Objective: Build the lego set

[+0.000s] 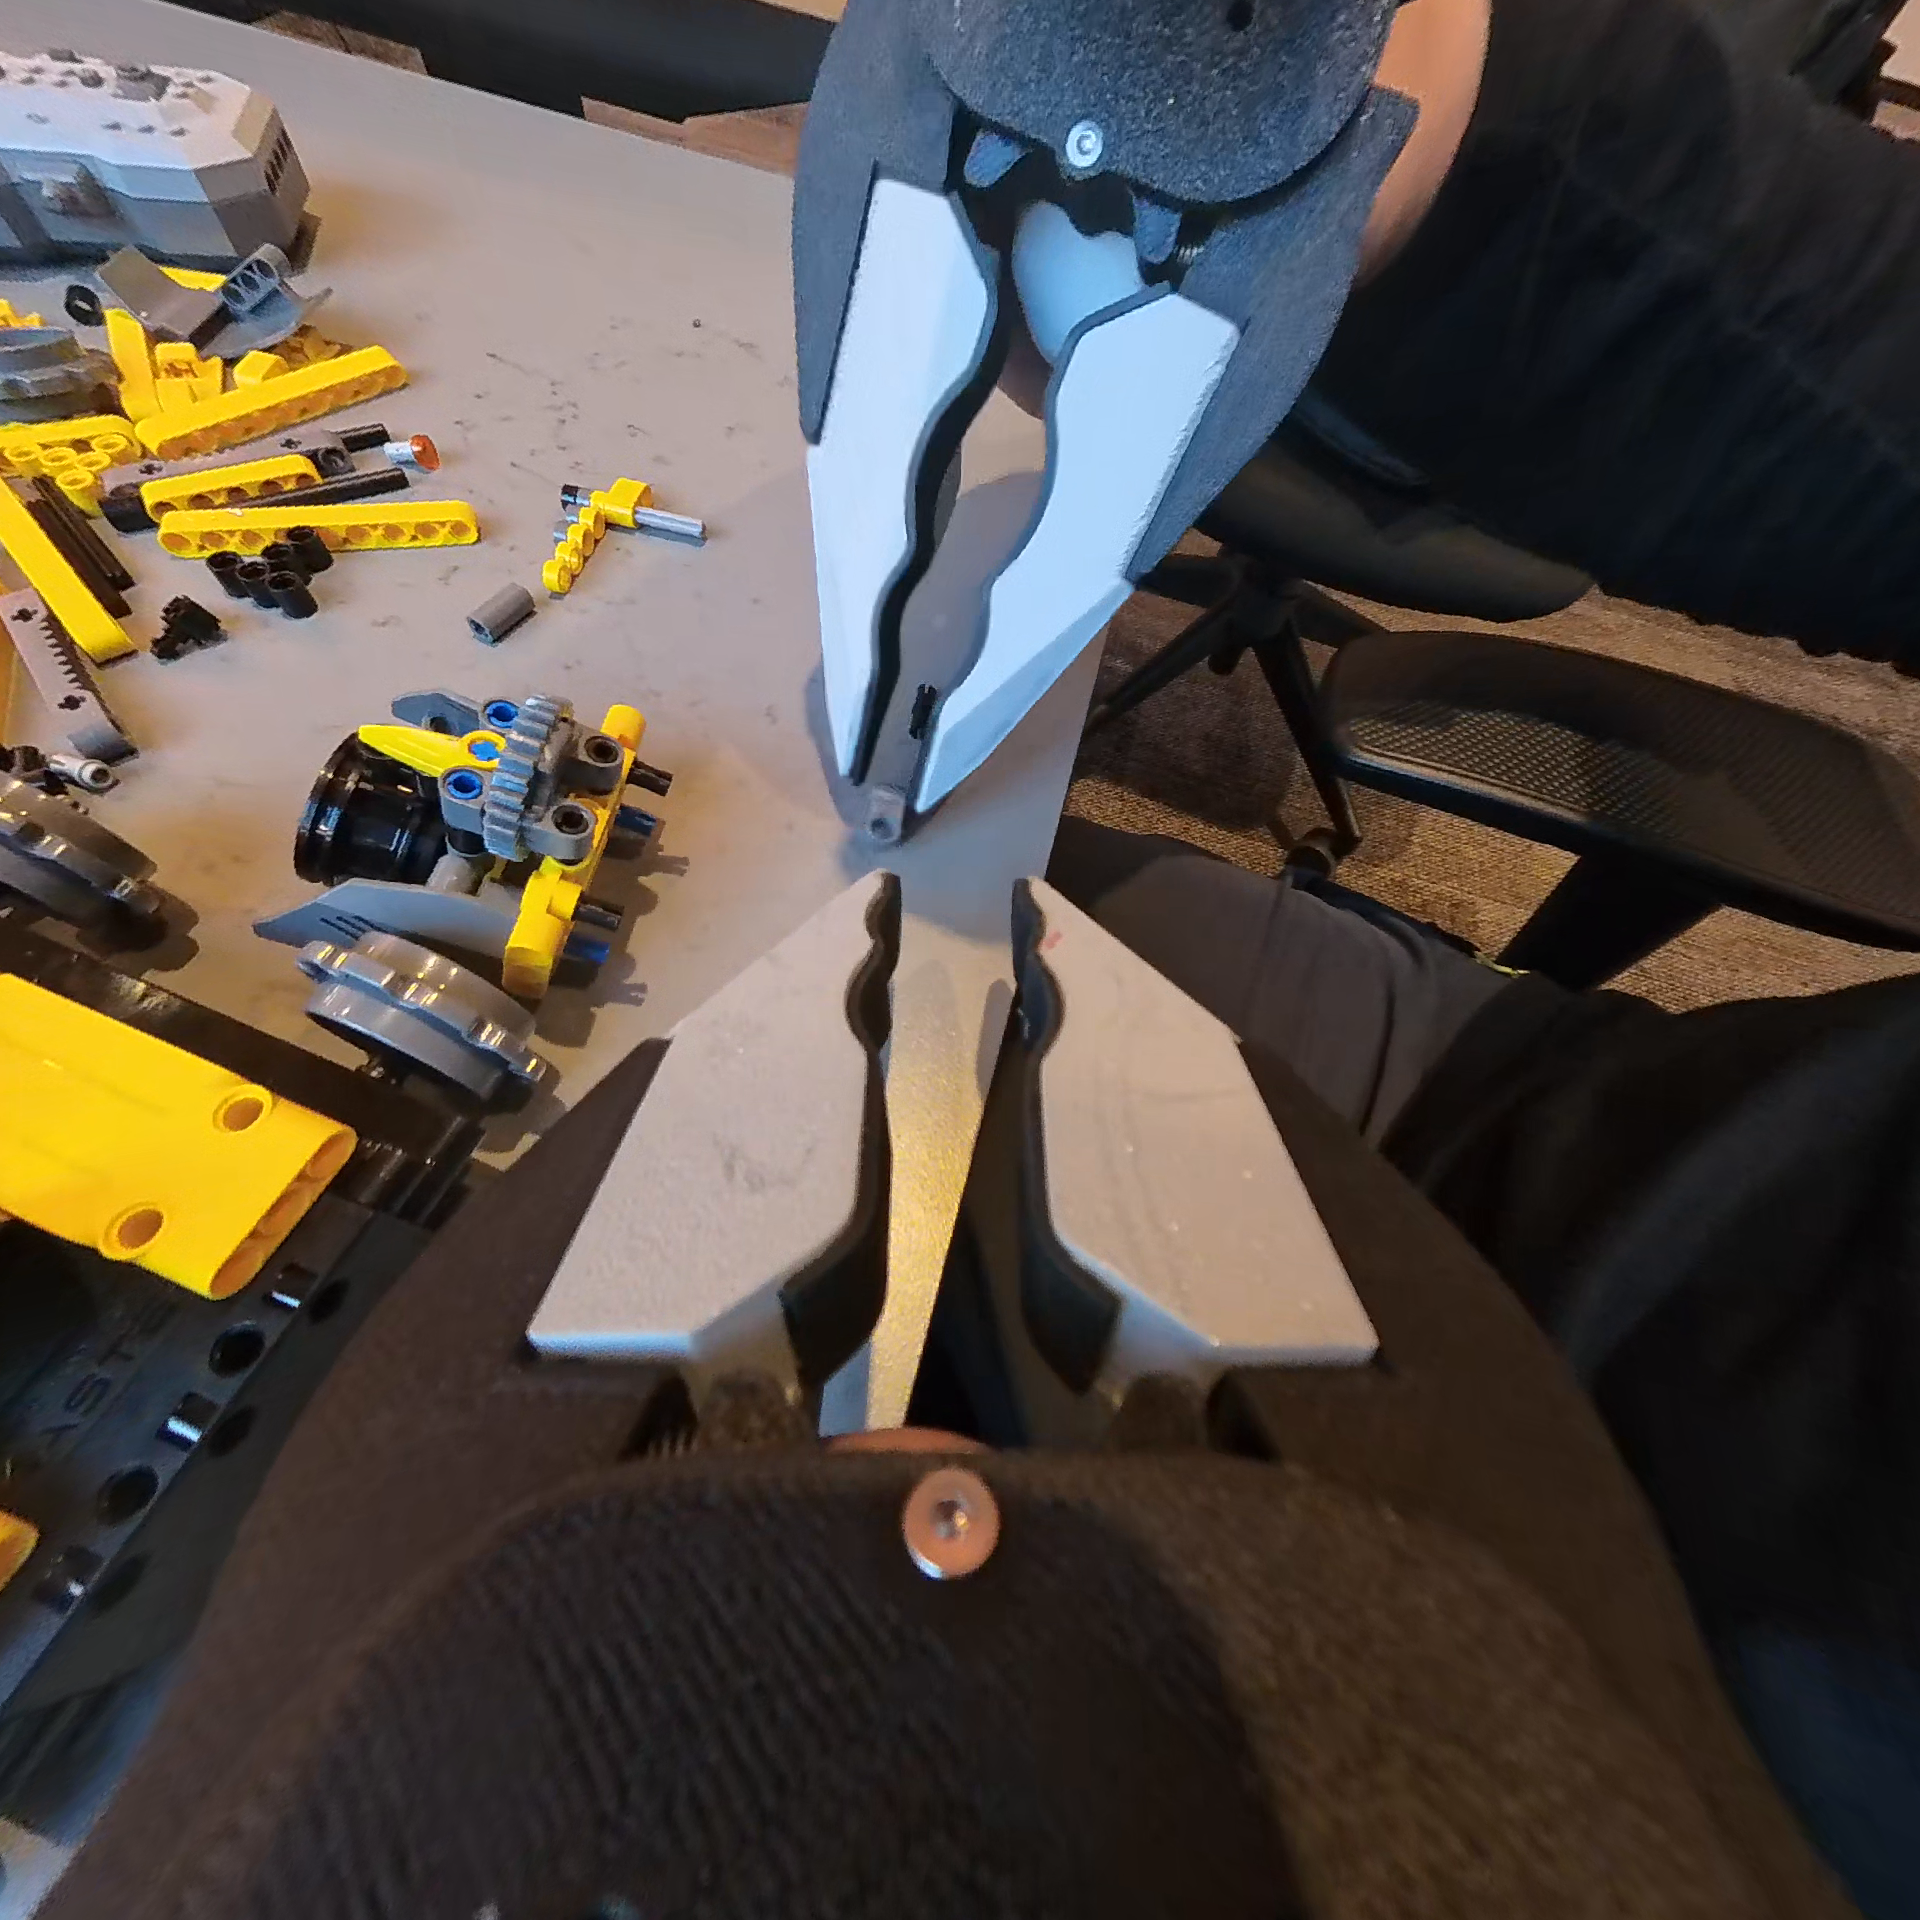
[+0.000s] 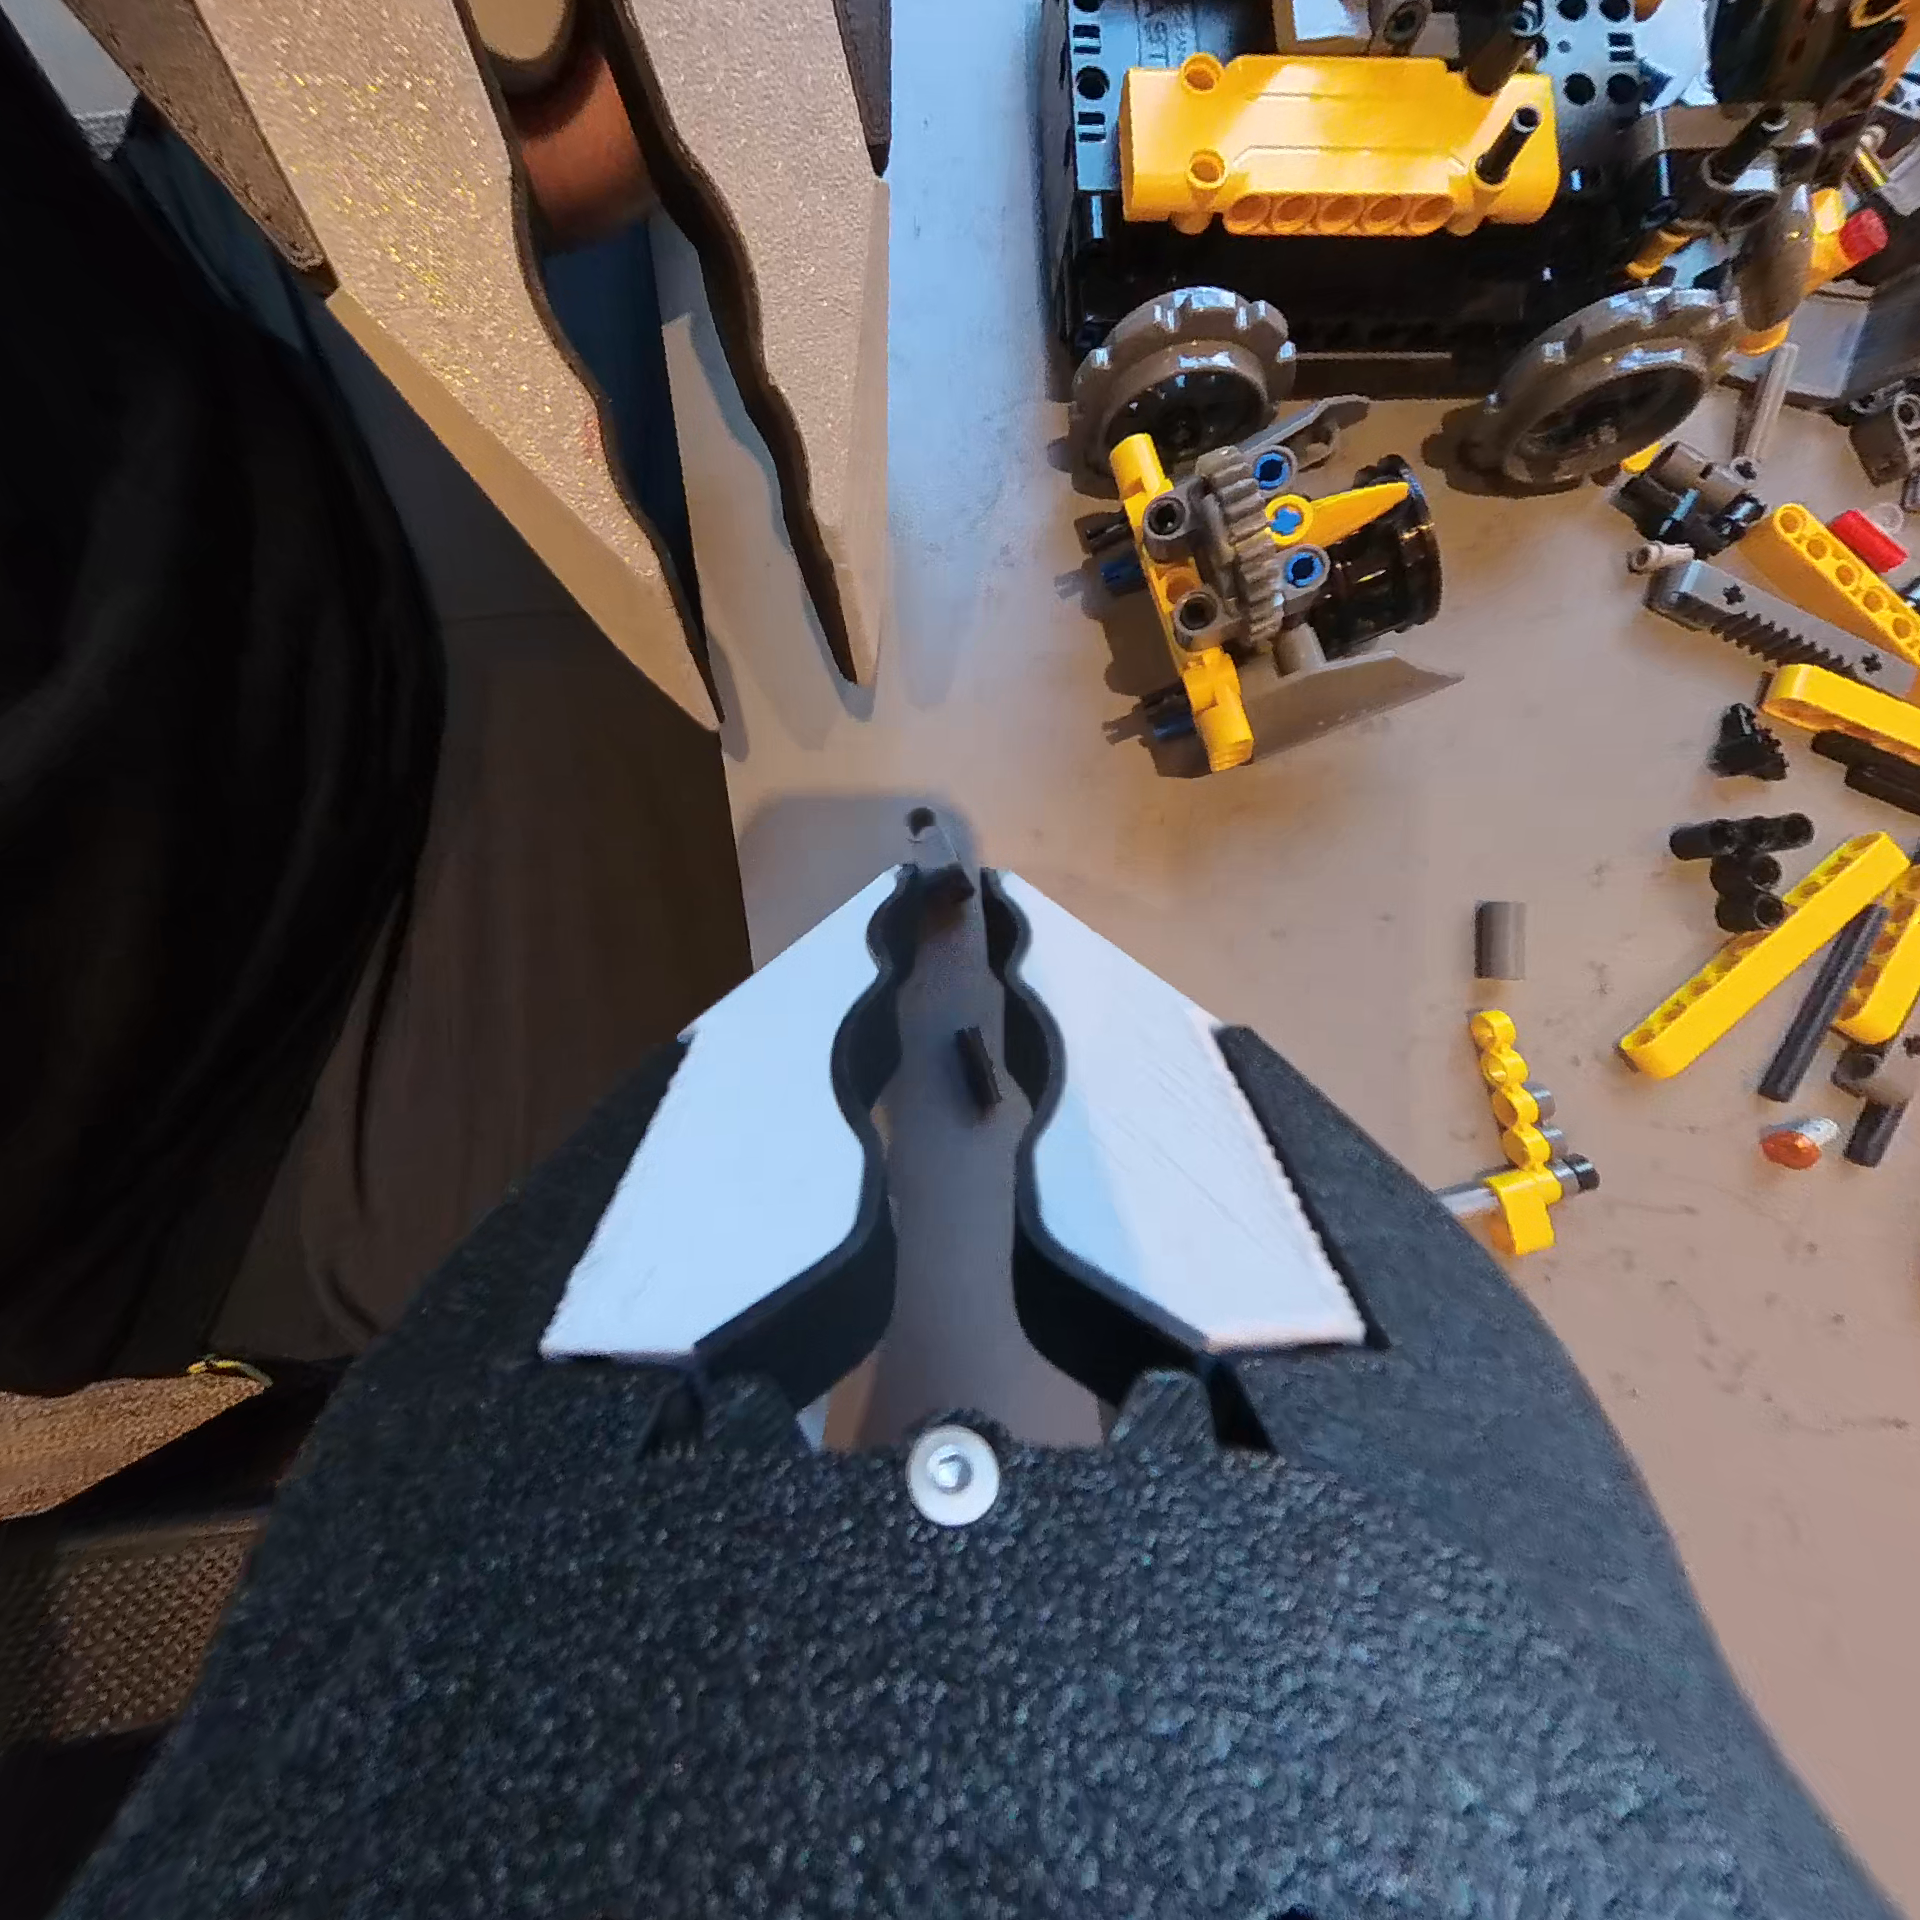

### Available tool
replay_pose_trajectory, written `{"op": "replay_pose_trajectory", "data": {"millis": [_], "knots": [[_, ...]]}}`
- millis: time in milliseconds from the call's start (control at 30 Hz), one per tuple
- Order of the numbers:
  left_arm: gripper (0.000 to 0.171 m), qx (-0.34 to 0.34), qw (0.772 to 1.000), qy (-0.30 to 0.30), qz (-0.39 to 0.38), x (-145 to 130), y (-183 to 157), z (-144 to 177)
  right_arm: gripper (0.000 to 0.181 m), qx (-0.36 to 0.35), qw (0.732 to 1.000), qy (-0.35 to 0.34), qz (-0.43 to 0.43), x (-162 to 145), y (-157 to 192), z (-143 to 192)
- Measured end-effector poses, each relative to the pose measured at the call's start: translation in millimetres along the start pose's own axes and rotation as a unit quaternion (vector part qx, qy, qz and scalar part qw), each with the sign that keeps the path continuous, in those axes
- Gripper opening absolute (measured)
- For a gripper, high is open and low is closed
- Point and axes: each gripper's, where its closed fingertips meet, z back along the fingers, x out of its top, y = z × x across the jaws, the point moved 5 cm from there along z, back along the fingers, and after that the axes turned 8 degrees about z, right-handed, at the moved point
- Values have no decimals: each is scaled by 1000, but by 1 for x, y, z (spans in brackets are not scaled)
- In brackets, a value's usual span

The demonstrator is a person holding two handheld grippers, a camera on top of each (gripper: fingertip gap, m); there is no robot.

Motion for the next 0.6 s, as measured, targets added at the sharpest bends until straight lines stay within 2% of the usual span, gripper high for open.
{"op": "replay_pose_trajectory", "data": {"millis": [600], "knots": [[20,22,999,14,-23,-5,-2,-2,18,-7,1000,-21,9,1,14,9]]}}
